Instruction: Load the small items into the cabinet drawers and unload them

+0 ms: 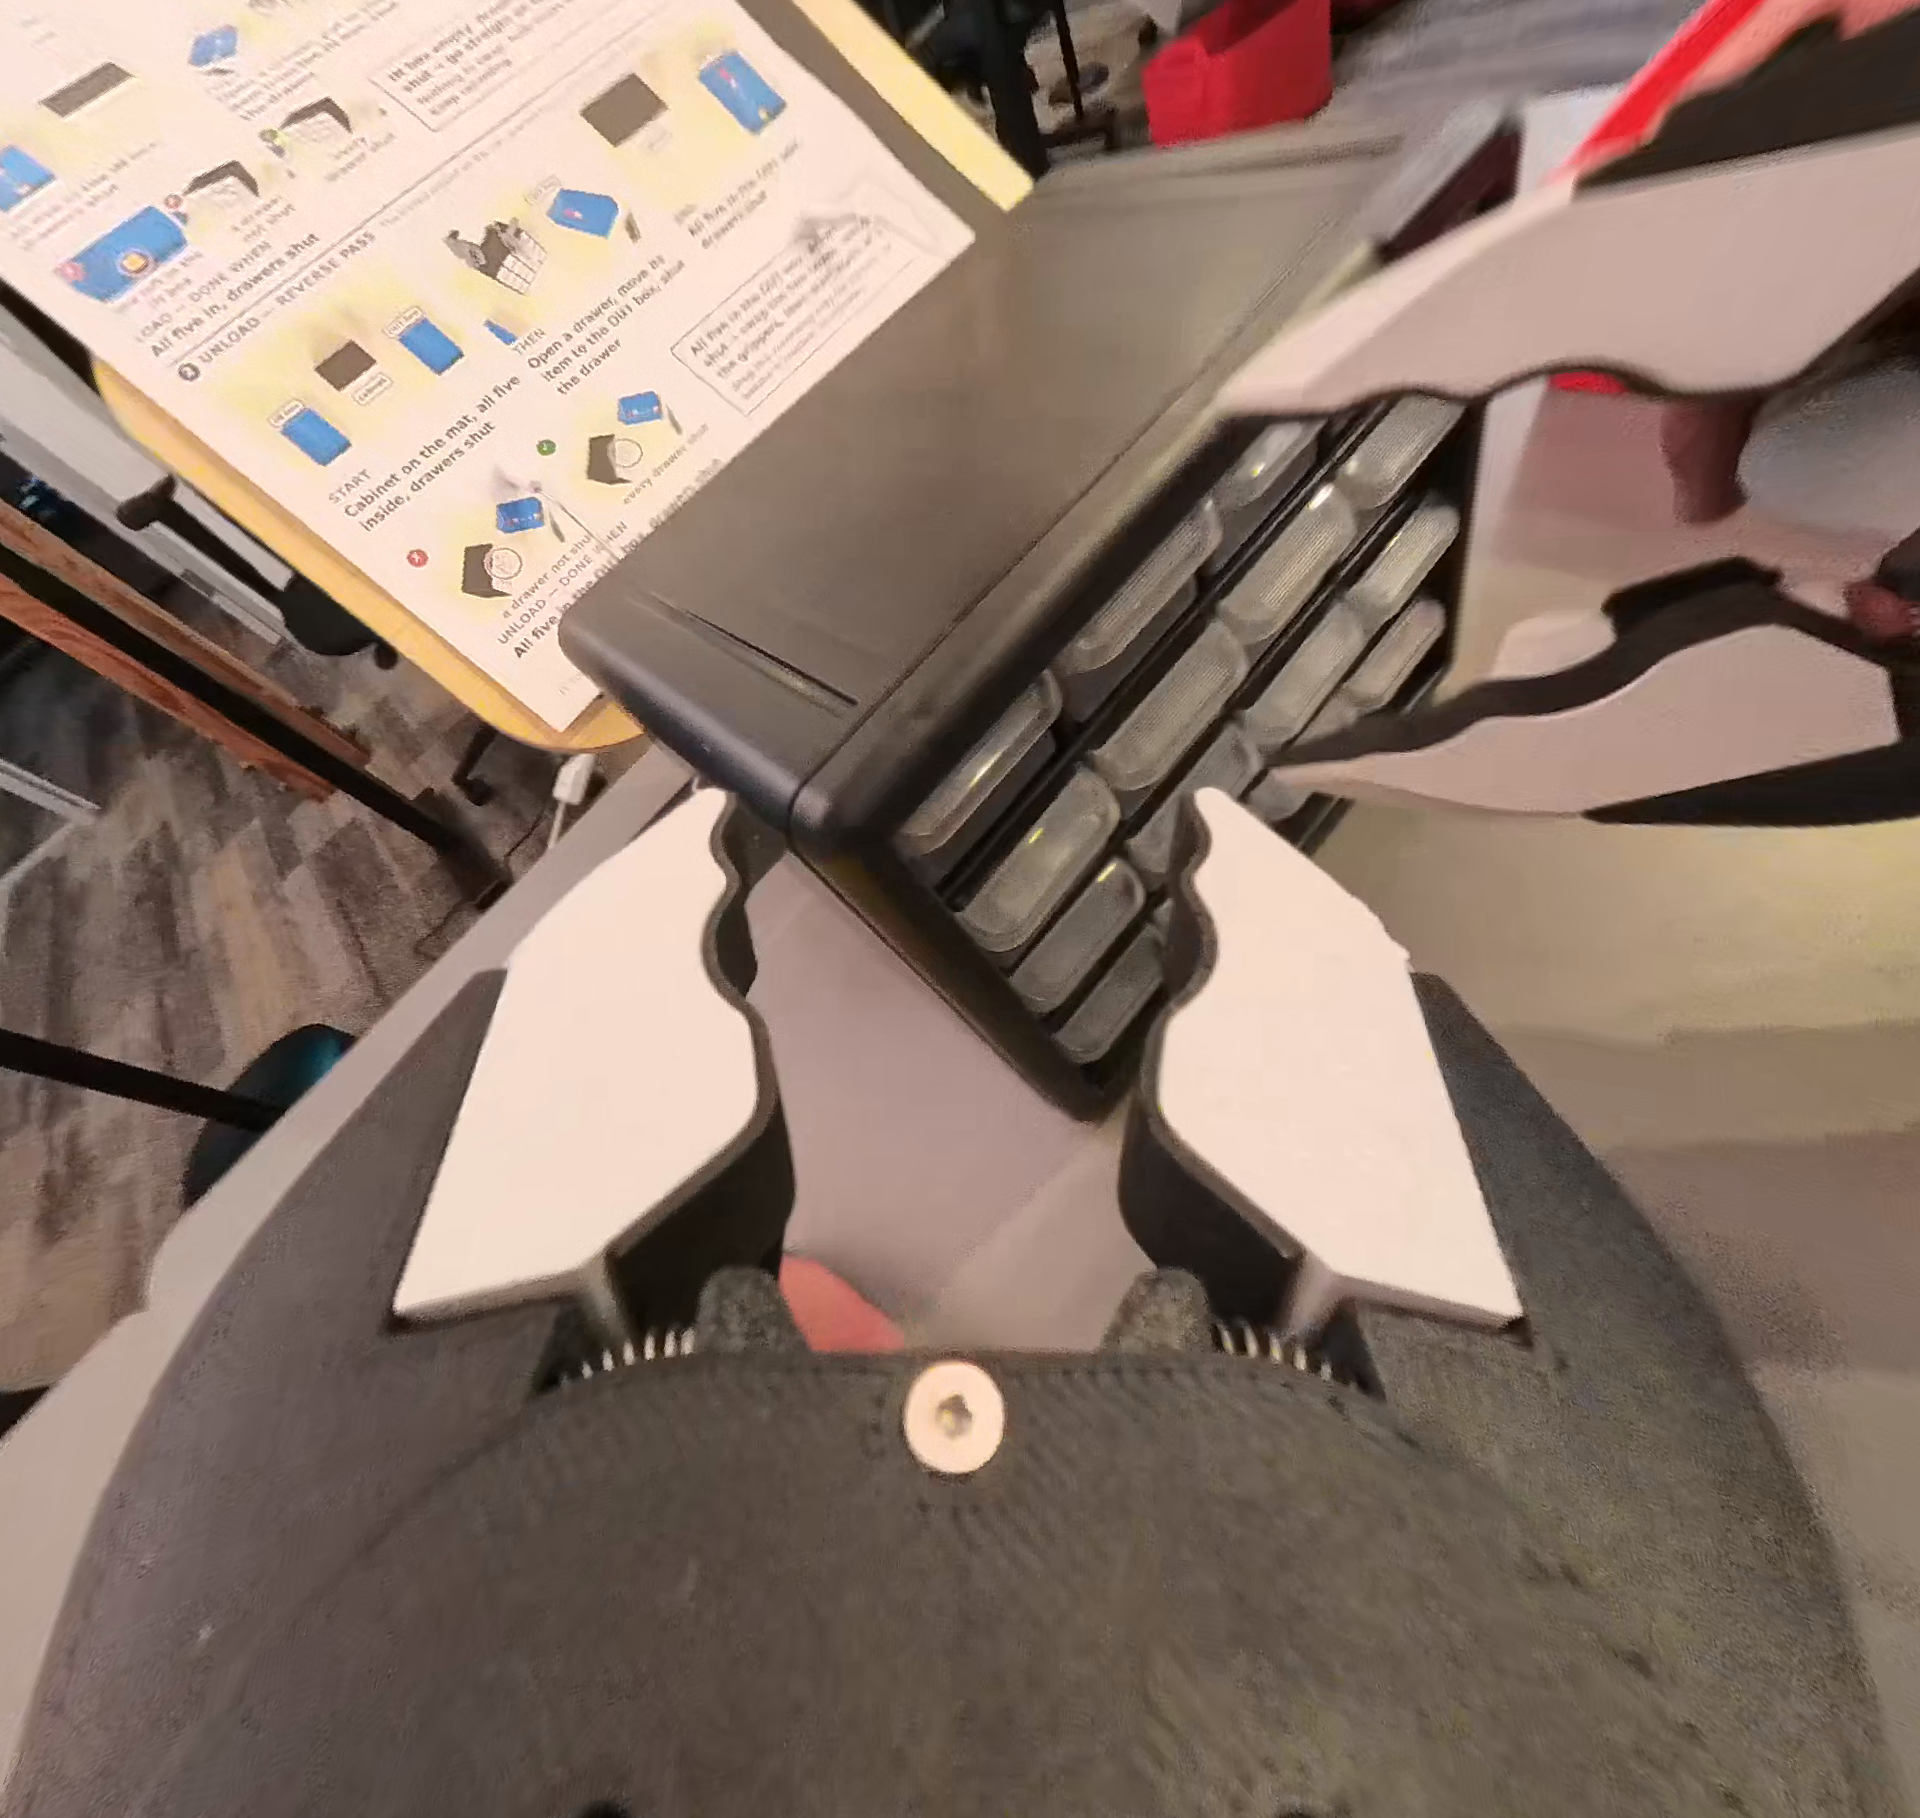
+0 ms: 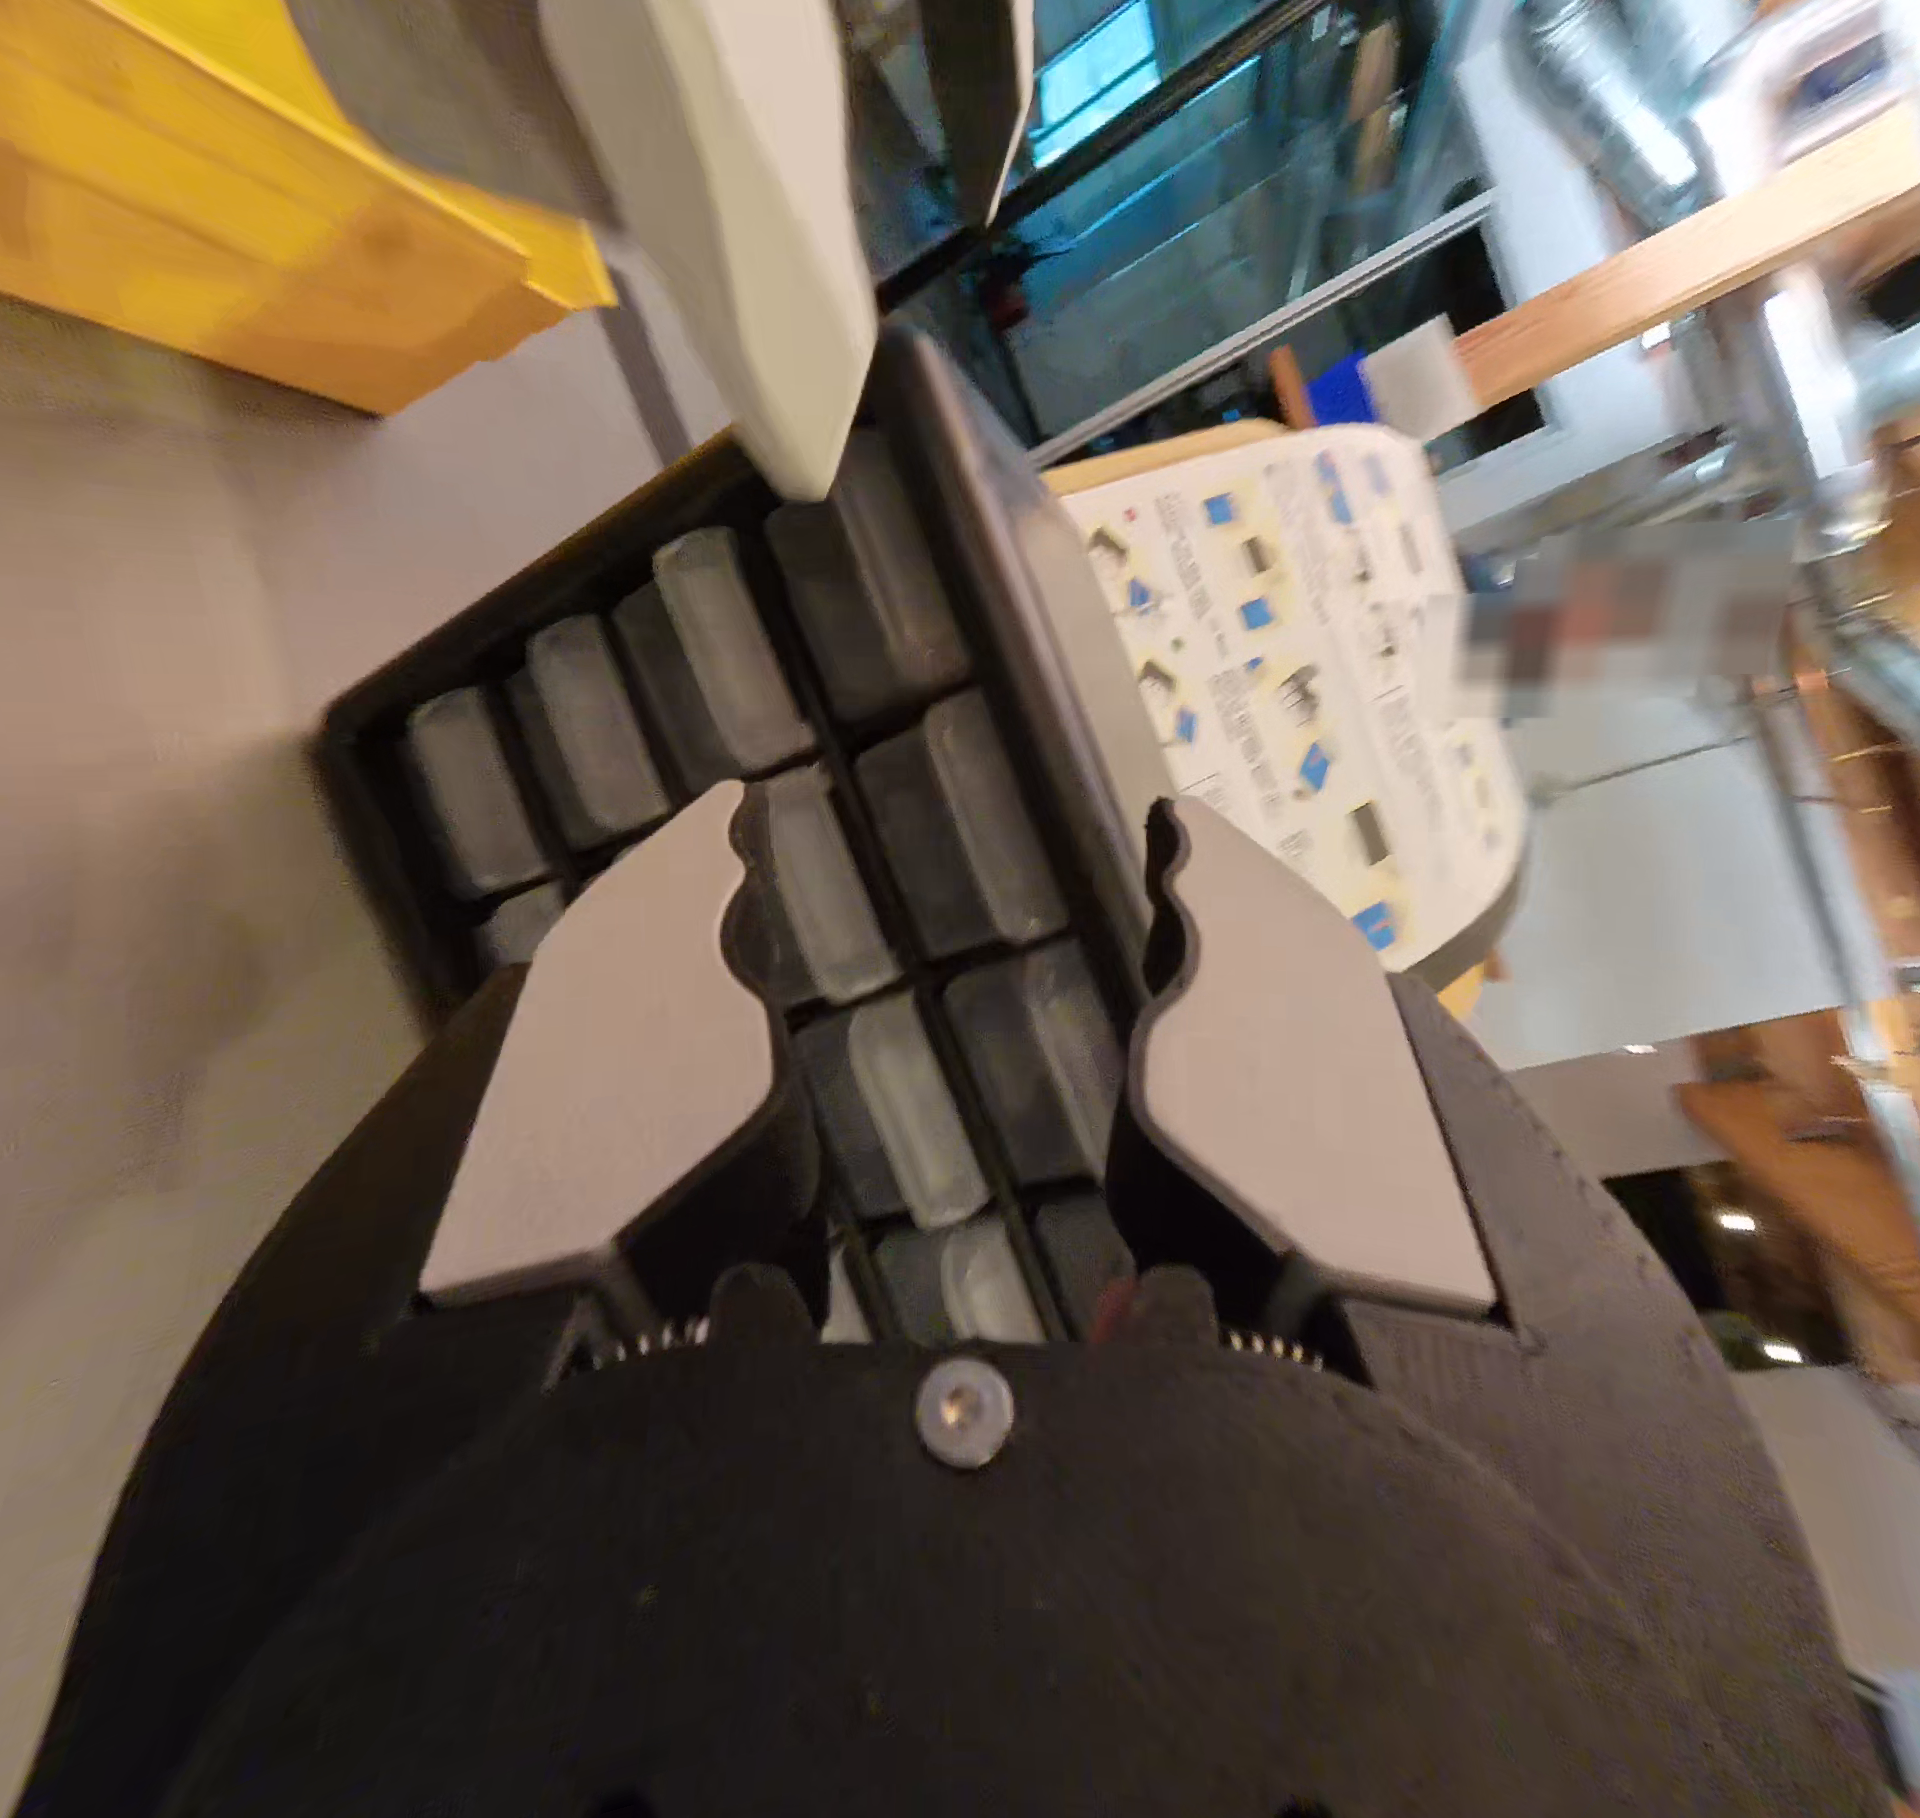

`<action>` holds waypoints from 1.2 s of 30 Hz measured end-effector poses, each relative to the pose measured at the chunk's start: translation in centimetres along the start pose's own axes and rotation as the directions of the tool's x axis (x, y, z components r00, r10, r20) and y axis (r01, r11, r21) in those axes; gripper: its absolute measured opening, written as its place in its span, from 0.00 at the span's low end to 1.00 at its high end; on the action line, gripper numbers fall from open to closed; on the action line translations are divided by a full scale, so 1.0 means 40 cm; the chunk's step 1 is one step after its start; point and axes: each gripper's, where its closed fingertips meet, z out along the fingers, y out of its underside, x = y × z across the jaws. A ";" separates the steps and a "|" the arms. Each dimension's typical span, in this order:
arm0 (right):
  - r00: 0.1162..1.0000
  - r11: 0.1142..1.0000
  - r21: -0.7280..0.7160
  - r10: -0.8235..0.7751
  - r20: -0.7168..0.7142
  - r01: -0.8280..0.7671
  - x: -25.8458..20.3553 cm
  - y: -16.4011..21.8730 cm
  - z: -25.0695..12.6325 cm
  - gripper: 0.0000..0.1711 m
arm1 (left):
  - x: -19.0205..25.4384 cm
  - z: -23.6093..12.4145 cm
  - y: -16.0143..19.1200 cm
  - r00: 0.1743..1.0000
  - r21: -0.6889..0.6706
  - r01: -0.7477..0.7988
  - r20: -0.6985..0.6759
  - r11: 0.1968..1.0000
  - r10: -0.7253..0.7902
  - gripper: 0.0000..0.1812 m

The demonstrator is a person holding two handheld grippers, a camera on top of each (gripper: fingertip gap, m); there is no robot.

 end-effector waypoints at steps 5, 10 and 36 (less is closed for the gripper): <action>0.985 0.991 -0.009 -0.135 -0.105 0.135 0.020 -0.039 0.082 0.35 | -0.014 0.063 0.041 0.986 -0.050 -0.166 0.015 0.985 0.167 0.45; 0.972 0.979 -0.047 -0.204 -0.115 0.200 0.022 -0.036 0.130 0.31 | 0.001 0.090 0.035 0.957 -0.032 -0.289 -0.033 0.957 0.288 0.49; 0.981 0.977 0.083 -0.194 -0.014 0.194 -0.036 -0.069 0.056 0.08 | 0.007 0.105 0.044 0.939 0.013 -0.344 -0.002 0.939 0.344 0.51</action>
